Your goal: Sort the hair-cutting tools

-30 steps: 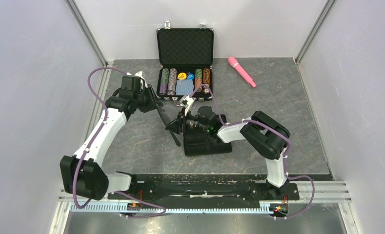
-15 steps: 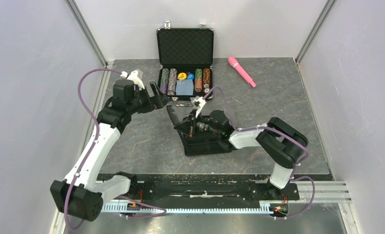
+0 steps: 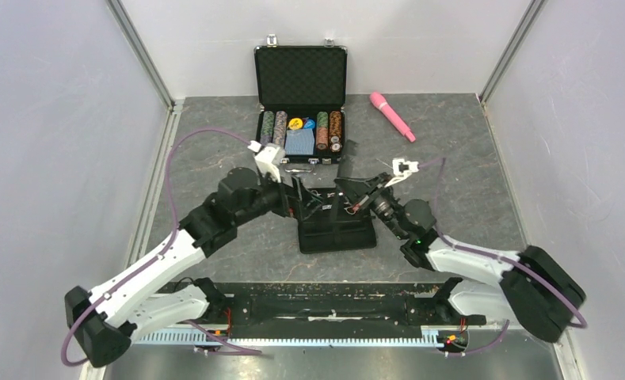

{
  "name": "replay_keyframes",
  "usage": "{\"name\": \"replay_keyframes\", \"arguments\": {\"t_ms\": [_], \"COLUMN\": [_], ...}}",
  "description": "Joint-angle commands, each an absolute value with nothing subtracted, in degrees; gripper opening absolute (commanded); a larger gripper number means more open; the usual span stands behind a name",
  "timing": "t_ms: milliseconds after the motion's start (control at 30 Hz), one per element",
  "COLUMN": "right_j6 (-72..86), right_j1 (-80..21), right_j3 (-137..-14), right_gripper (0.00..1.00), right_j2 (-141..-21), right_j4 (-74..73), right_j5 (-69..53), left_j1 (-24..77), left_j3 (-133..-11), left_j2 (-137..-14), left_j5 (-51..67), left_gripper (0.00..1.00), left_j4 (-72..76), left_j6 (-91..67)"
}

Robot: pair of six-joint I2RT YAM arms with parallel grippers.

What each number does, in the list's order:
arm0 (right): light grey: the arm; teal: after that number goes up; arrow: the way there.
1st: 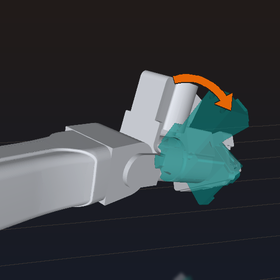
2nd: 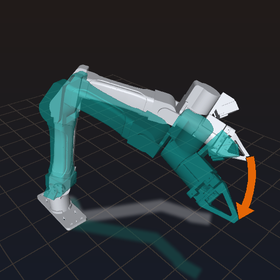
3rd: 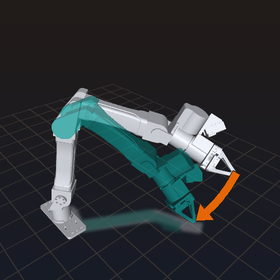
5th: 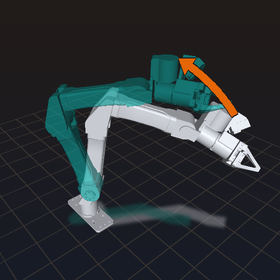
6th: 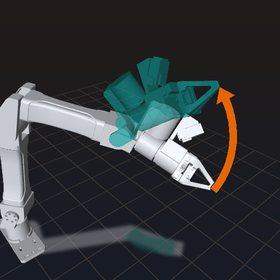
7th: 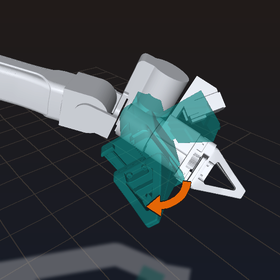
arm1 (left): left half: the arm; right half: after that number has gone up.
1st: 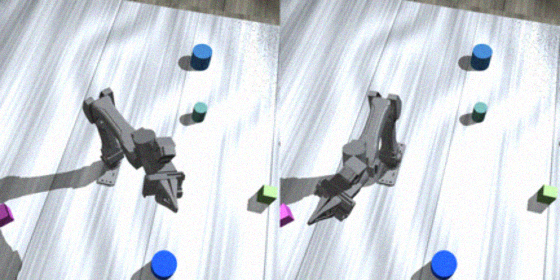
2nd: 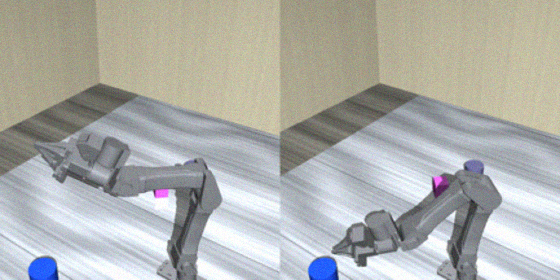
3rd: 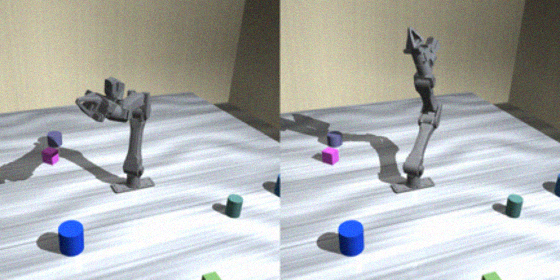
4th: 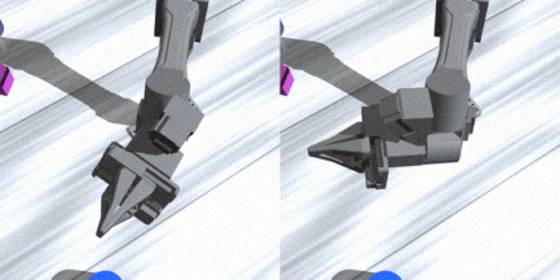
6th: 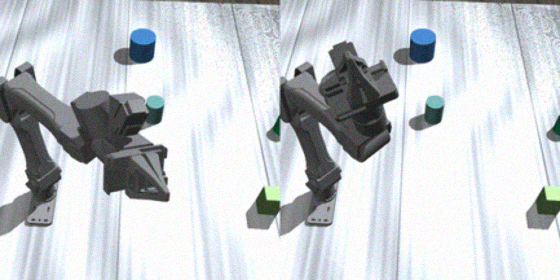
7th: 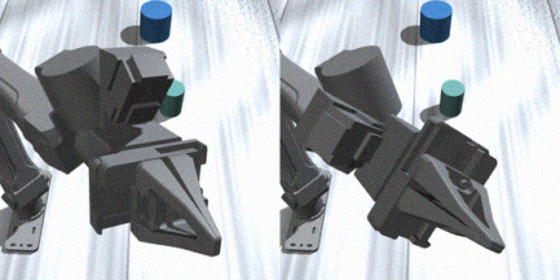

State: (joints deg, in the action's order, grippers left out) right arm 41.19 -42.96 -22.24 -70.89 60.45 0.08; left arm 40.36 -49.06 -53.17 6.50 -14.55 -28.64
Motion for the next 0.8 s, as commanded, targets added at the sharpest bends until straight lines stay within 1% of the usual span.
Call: {"name": "replay_keyframes", "arguments": {"t_ms": [0,167,300,433,533,633,767], "right_j6": [42.8,43.3,44.4,45.1,45.6,46.2,46.5], "right_j1": [-43.1,-43.1,-43.1,-43.1,-43.1,-43.1,-43.1], "right_j3": [-19.4,-18.4,-17.6,-18.3,-18.6,-18.5,-18.5], "right_gripper": [0.0,0.0,0.01,0.01,0.02,0.02,0.02], "right_j2": [-62.8,-57.8,-55.0,-53.4,-53.0,-52.9,-52.8], "right_j4": [57.0,54.1,52.4,48.4,46.4,46.4,46.5], "right_j5": [10.8,11.3,12.6,14.2,15.0,14.8,14.5], "left_j1": [48.9,55.4,58.8,62.5,65.6,67.4,67.7], "left_j3": [-48.3,-50.2,-51.2,-51.9,-51.9,-52.3,-52.1], "left_j2": [-55.6,-61.0,-63.8,-67.1,-68.9,-71.0,-72.7], "left_j5": [0.5,-2.3,-4.8,-10.7,-15.7,-18.2,-18.4], "left_gripper": [1.0,0.99,0.96,0.94,0.92,0.85,0.76], "left_j4": [-4.1,-1.3,-0.2,-0.2,2.5,3.5,5.3], "left_j6": [-26.0,-24.2,-21.9,-17.5,-13.2,-10.9,-11.0]}}
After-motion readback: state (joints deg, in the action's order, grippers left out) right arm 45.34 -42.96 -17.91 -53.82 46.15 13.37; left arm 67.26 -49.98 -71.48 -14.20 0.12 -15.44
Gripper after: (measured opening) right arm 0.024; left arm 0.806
